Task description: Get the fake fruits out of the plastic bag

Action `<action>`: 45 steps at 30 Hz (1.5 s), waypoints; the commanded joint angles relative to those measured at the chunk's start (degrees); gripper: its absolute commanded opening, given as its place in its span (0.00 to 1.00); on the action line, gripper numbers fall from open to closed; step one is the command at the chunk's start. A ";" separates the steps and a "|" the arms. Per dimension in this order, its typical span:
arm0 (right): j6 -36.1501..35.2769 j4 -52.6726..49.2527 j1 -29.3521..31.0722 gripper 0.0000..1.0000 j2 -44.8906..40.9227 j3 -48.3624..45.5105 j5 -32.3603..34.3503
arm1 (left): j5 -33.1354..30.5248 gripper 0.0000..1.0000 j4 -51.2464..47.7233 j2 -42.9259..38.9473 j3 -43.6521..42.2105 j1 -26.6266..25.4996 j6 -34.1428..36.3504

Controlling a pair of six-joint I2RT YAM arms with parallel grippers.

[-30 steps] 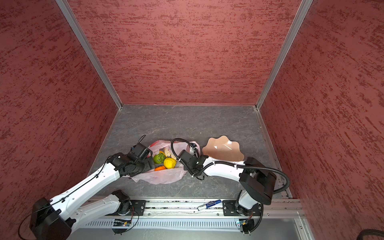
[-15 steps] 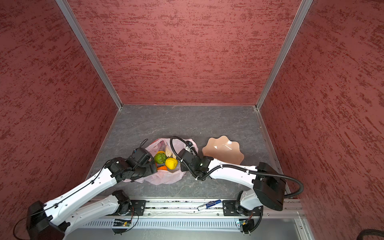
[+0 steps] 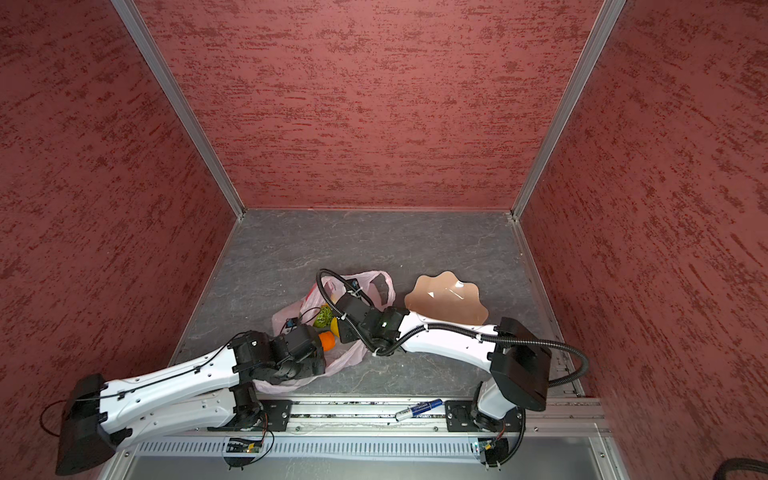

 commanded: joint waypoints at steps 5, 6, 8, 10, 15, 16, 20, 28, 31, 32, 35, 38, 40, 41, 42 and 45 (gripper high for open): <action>-0.95 -0.58 0.41 0.58 4.95 5.02 -2.96 | -2.80 0.99 3.70 1.93 -1.16 -3.48 -6.48; -1.15 -0.77 0.36 0.58 5.71 5.71 -3.24 | -3.31 0.99 3.36 1.75 -0.68 -3.64 -6.58; -1.50 -1.35 0.37 0.59 6.85 6.93 -3.23 | -4.71 1.00 1.91 0.91 0.70 -3.93 -6.72; -1.71 -2.18 0.35 0.60 8.08 8.14 -3.07 | -6.57 1.00 -0.82 -0.65 2.51 -3.91 -6.91; -1.83 -4.43 0.40 0.64 10.91 10.30 -2.41 | -12.00 1.00 -9.72 -3.00 6.11 -3.57 -8.00; -1.75 -4.76 0.38 0.65 11.35 10.64 -2.15 | -12.70 1.00 -10.59 -3.33 6.36 -3.27 -8.10; -1.34 -5.57 0.27 0.70 12.59 11.24 -1.34 | -14.33 1.00 -11.62 -5.03 6.12 -1.60 -8.14; -0.07 -6.50 -0.85 0.73 14.45 11.33 -0.48 | -15.69 0.99 -11.75 -6.58 4.53 2.76 -6.31; -0.10 -6.84 -1.60 0.73 15.51 11.71 -0.90 | -14.89 0.98 -10.28 -6.41 3.40 4.14 -5.38; -0.05 -6.85 -1.76 0.73 15.80 11.76 -0.96 | -14.83 0.98 -10.02 -6.34 2.99 4.47 -5.21; -0.06 -6.74 -2.23 0.73 16.75 11.97 -1.31 | -14.79 0.98 -9.10 -6.23 2.23 5.57 -4.57; -0.09 -6.43 -2.76 0.73 17.37 12.03 -1.28 | -14.59 0.97 -7.53 -6.23 1.47 6.67 -3.81; -0.10 -6.01 -3.11 0.74 17.59 12.00 -1.27 | -14.40 0.97 -5.98 -6.31 0.95 7.22 -3.09; -0.08 -5.63 -3.32 0.74 17.71 11.88 -1.14 | -14.19 0.97 -5.09 -6.40 0.61 7.65 -2.78; -0.17 -5.25 -3.63 0.74 17.87 11.82 -1.26 | -13.81 0.97 -4.18 -6.55 0.25 8.11 -2.55; -0.45 -4.17 -4.15 0.74 18.31 11.90 -1.42 | -12.67 0.97 -2.24 -7.14 -0.78 9.13 -2.11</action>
